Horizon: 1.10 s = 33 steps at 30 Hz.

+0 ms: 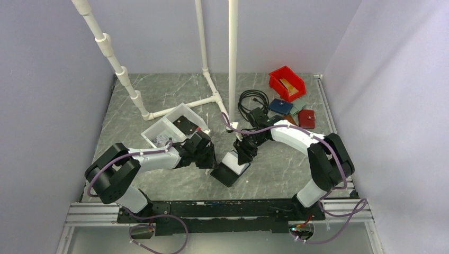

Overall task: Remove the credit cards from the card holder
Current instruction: Open the card holder at the center of the board.

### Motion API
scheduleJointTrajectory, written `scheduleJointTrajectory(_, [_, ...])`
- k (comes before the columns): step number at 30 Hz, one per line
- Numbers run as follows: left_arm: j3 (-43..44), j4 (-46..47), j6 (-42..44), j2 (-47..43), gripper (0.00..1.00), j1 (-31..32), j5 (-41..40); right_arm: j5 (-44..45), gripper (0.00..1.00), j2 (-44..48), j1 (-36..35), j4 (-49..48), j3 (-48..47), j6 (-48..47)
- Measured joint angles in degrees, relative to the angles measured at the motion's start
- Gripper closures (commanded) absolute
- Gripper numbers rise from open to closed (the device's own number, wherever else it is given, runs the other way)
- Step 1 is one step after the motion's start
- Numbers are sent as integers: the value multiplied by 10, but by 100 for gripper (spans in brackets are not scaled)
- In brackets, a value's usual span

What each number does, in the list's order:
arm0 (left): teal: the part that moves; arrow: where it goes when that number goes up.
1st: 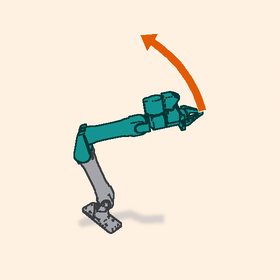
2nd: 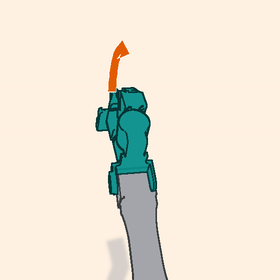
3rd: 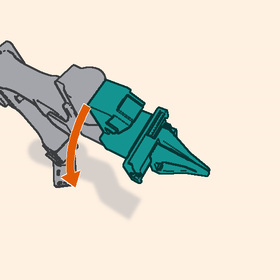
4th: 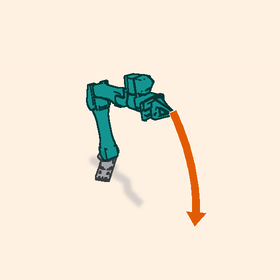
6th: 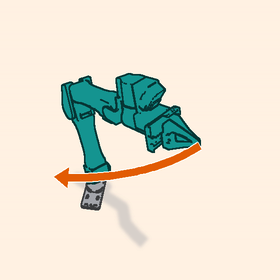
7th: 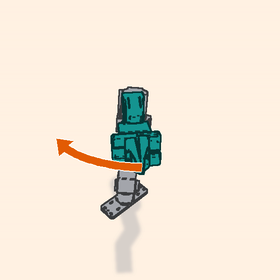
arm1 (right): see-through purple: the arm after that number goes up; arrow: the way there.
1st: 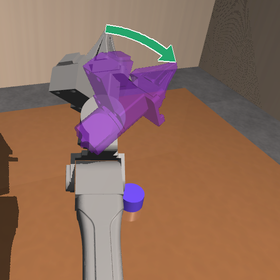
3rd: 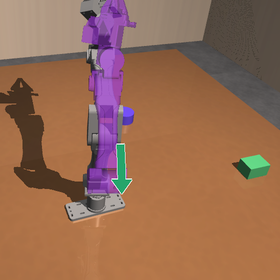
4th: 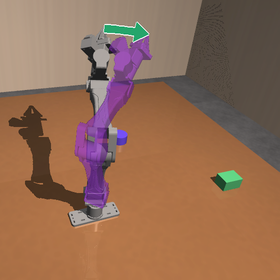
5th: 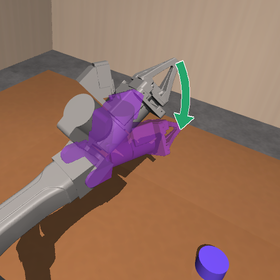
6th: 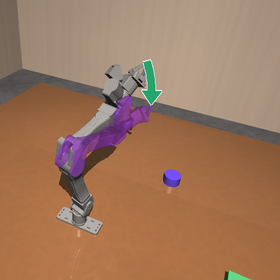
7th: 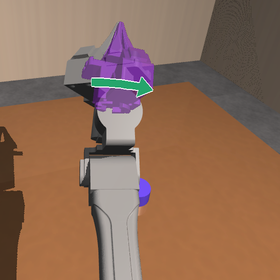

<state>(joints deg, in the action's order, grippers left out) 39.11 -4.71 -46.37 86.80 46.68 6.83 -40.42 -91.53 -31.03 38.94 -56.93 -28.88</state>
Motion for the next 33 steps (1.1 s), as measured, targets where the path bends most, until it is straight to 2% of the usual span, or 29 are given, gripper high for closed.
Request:
scheduleJointTrajectory(9, [-4, 10, 0, 0, 71, 0, 4, 13, 60, -9, -3, 0, 0, 6])
scheduleJointTrajectory(16, [-6, 11, -3, -1, 71, 0, 7, -1, 65, -18, -10, 7, 0, 0])
scheduleJointTrajectory(25, [-36, 26, -15, -41, 57, 0, 9, -51, 67, -22, -17, 28, -1, -11])
scheduleJointTrajectory(33, [-83, 93, -46, -97, 46, -17, 27, -64, 68, -57, -49, 28, -3, -10])
